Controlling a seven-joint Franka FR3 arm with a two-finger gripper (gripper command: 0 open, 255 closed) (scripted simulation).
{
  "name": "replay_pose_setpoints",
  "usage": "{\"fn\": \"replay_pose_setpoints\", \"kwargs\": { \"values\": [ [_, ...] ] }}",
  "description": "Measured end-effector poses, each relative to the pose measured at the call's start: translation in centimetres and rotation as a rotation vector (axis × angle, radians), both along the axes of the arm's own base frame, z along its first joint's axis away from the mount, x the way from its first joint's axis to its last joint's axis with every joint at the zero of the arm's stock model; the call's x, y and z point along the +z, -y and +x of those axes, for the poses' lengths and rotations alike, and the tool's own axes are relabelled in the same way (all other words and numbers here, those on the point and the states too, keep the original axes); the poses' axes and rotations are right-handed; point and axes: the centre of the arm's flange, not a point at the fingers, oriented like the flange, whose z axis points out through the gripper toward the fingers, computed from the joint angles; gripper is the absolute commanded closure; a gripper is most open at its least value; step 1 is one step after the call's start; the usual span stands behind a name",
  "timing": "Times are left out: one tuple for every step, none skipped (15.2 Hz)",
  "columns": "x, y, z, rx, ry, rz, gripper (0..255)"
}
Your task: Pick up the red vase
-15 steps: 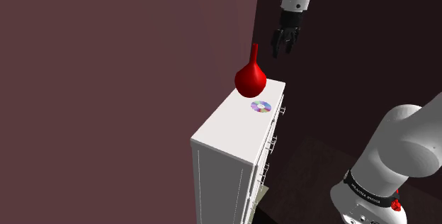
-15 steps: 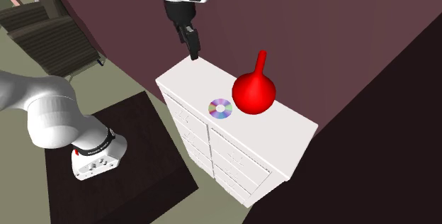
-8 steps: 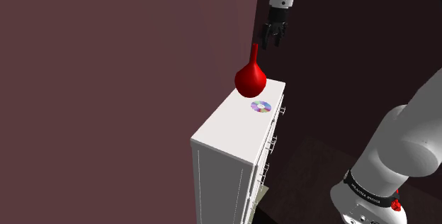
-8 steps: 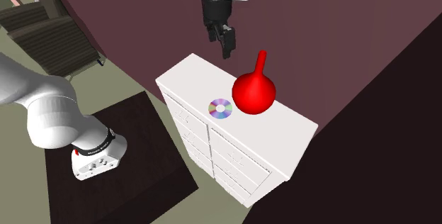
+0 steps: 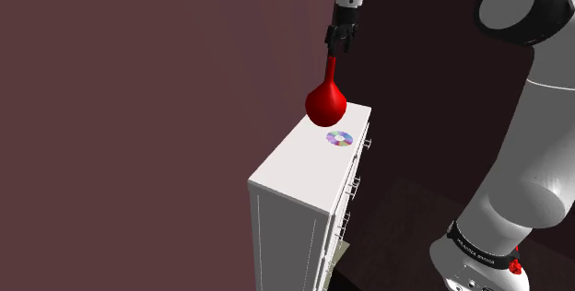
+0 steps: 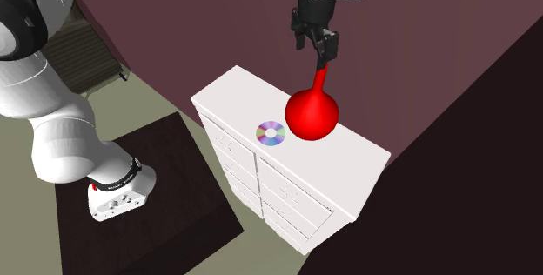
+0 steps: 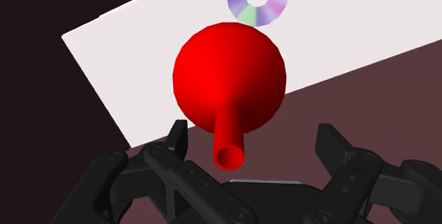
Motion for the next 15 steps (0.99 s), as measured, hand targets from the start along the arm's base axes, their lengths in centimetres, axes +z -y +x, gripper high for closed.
{"fn": "replay_pose_setpoints", "kwargs": {
  "values": [
    [0.0, 0.8, 1.1, 0.001, 0.003, -0.001, 0],
    [0.0, 1.3, 2.4, 0.002, 0.005, -0.001, 0],
    [-0.2, 1.6, 2.9, 0.003, 0.005, -0.001, 0],
    [-0.6, 1.8, 3.0, 0.004, 0.006, -0.001, 0],
    [-1.1, 1.8, 3.1, 0.004, 0.006, -0.002, 0],
    [-1.6, 1.7, 3.2, 0.004, 0.006, -0.002, 0],
    [-2.1, 1.8, 3.2, 0.004, 0.006, -0.002, 0],
    [-2.6, 1.9, 3.2, 0.004, 0.007, -0.002, 0],
    [-3.1, 1.9, 3.3, 0.004, 0.006, -0.002, 0],
    [-3.5, 1.9, 3.2, 0.004, 0.006, -0.002, 0],
    [-3.7, 1.9, 3.2, 0.004, 0.006, -0.002, 255],
    [-3.8, 1.8, 3.2, 0.004, 0.007, -0.002, 255],
    [-3.9, 1.8, 3.2, 0.004, 0.007, -0.002, 255],
    [-3.9, 1.9, 3.2, 0.004, 0.007, -0.002, 255],
    [-3.9, 1.8, 3.1, 0.004, 0.007, -0.002, 255]
  ]
}}
